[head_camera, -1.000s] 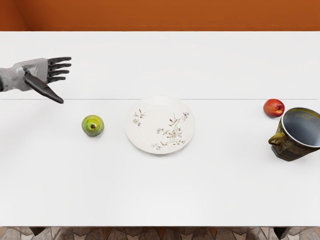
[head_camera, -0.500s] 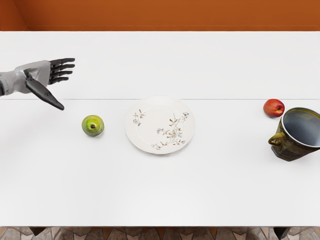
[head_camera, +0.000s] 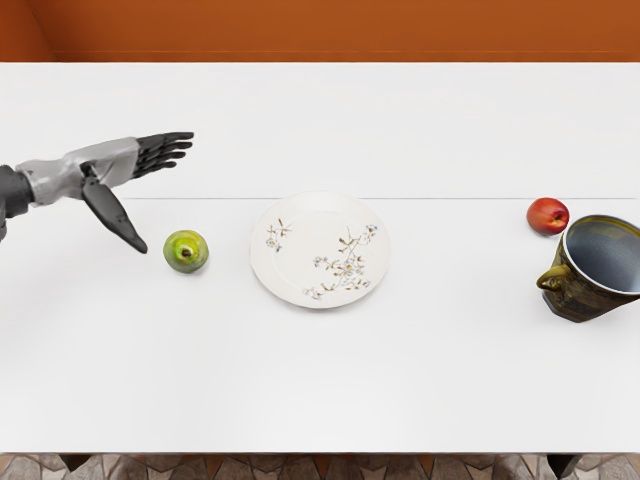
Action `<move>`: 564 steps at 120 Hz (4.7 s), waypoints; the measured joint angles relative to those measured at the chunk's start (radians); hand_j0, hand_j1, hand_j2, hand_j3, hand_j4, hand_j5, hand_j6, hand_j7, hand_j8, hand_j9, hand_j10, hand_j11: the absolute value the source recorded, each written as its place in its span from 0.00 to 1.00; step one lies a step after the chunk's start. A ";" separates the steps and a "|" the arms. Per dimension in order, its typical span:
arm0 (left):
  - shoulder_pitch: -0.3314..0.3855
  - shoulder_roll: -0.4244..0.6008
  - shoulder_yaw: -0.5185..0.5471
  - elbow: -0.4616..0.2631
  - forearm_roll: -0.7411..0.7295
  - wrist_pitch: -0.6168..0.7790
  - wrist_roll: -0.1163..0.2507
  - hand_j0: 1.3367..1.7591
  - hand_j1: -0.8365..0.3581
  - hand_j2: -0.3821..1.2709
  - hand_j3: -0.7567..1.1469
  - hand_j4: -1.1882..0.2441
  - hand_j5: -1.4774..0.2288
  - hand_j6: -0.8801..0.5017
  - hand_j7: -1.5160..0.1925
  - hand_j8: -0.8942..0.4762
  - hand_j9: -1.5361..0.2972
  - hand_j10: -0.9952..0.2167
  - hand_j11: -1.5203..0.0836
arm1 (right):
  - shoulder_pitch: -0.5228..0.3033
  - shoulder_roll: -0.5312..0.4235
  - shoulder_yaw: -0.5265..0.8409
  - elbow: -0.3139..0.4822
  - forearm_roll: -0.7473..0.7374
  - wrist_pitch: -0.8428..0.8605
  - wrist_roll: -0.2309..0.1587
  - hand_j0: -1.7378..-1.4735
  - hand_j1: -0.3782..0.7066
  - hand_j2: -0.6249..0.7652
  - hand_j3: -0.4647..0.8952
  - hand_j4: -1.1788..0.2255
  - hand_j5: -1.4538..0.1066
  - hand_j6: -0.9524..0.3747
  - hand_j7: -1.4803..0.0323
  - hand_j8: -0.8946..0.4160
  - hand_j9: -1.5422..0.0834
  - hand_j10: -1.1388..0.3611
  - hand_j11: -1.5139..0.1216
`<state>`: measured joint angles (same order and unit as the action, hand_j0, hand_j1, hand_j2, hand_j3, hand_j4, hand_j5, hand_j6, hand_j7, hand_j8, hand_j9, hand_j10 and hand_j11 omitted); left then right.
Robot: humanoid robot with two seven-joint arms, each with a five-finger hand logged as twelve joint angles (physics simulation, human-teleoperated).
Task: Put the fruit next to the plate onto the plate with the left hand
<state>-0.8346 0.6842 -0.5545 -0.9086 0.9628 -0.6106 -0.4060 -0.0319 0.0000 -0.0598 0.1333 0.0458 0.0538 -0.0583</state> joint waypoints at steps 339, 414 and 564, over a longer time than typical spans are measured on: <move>0.079 -0.149 0.172 0.238 -0.011 0.098 -0.205 0.76 0.85 0.25 0.40 0.72 0.75 0.53 0.77 0.54 0.73 0.70 0.83 | -0.006 0.000 -0.002 0.000 -0.001 0.000 0.002 0.30 0.05 0.45 0.34 0.82 0.91 0.70 0.96 0.66 0.93 0.74 0.91; 0.063 -0.171 0.213 0.246 -0.014 0.139 -0.206 0.76 0.77 0.26 0.40 0.66 0.71 0.46 0.73 0.48 0.69 1.00 0.32 | -0.006 0.000 -0.002 0.000 -0.001 0.000 0.002 0.30 0.05 0.45 0.34 0.82 0.91 0.70 0.96 0.66 0.93 0.74 0.91; 0.019 -0.173 0.230 0.249 -0.043 0.027 -0.205 0.76 0.64 0.28 0.40 0.58 0.60 0.38 0.62 0.39 0.59 0.53 0.66 | -0.006 0.000 -0.002 -0.001 -0.001 0.000 0.002 0.30 0.05 0.45 0.34 0.82 0.91 0.70 0.96 0.66 0.93 0.74 0.91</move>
<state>-0.8160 0.5108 -0.3241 -0.6594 0.9202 -0.5840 -0.6109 -0.0383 0.0000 -0.0613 0.1325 0.0445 0.0537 -0.0568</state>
